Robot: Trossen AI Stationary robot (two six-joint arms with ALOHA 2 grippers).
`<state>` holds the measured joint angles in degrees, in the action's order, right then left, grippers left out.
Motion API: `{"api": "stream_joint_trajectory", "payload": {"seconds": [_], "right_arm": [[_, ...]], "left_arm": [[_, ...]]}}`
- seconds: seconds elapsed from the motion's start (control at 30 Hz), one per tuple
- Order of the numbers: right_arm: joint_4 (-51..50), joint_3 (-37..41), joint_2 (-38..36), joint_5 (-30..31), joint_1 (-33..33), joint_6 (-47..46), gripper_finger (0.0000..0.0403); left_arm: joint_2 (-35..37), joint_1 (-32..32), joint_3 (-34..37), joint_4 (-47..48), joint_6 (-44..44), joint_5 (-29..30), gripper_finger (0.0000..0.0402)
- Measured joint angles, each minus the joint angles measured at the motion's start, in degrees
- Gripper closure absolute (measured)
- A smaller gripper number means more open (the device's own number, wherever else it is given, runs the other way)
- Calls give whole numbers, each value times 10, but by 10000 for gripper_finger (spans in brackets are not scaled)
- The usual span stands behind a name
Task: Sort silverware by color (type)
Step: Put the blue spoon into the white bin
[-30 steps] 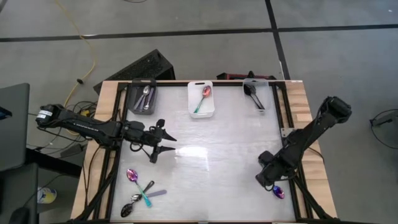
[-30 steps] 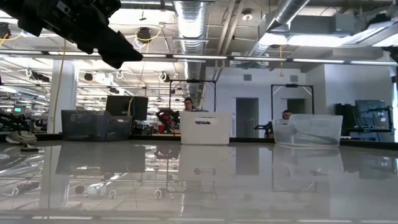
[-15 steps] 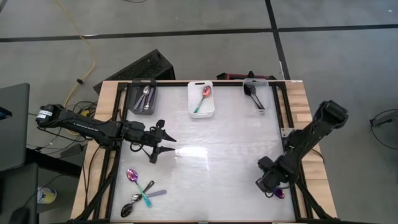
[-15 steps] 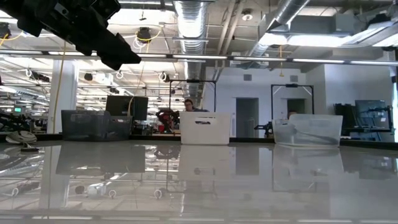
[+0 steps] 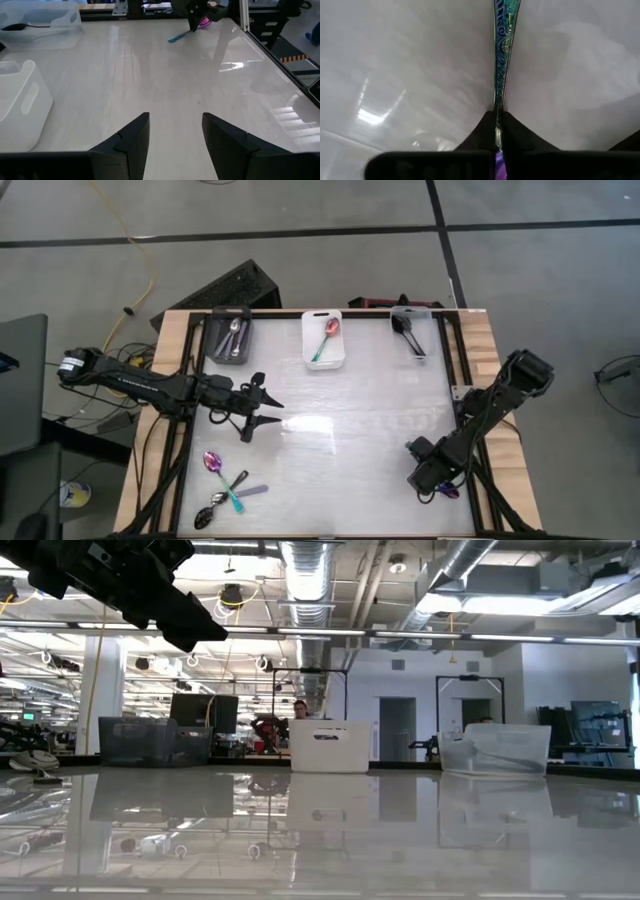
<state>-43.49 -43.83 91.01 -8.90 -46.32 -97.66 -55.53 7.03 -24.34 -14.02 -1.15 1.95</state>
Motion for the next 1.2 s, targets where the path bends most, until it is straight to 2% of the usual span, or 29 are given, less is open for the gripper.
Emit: {"api": "stream_joint_trajectory", "payload": {"seconds": [0.1, 0.2, 0.3, 0.5, 0.63, 0.9, 1.03, 1.13, 1.2], "right_arm": [[-26, -18, -11, 41, 1, 34, 379], [-33, -43, -19, 127, 10, 88, 378], [-31, -83, -18, 222, 19, 191, 379], [-14, -165, -15, 366, 61, 506, 379], [28, -201, -15, 426, 110, 760, 379], [169, -224, -15, 441, 275, 1396, 379], [269, -224, -16, 427, 383, 1625, 373], [328, -224, -16, 373, 470, 1769, 370], [363, -225, -16, 320, 528, 1817, 370]], "left_arm": [[0, 0, 0, 0, 0, 0, 235], [0, 0, 0, 0, -1, 0, 235], [0, 0, 0, 0, -1, 0, 235], [0, 0, 0, 0, 4, 0, 235], [0, 0, 0, 0, 3, -1, 235], [0, 0, 0, 1, -19, -1, 235], [0, 1, 0, 19, -43, -5, 235], [0, 6, 0, 34, -52, -6, 235], [0, 11, 0, 42, -56, -6, 235]]}}
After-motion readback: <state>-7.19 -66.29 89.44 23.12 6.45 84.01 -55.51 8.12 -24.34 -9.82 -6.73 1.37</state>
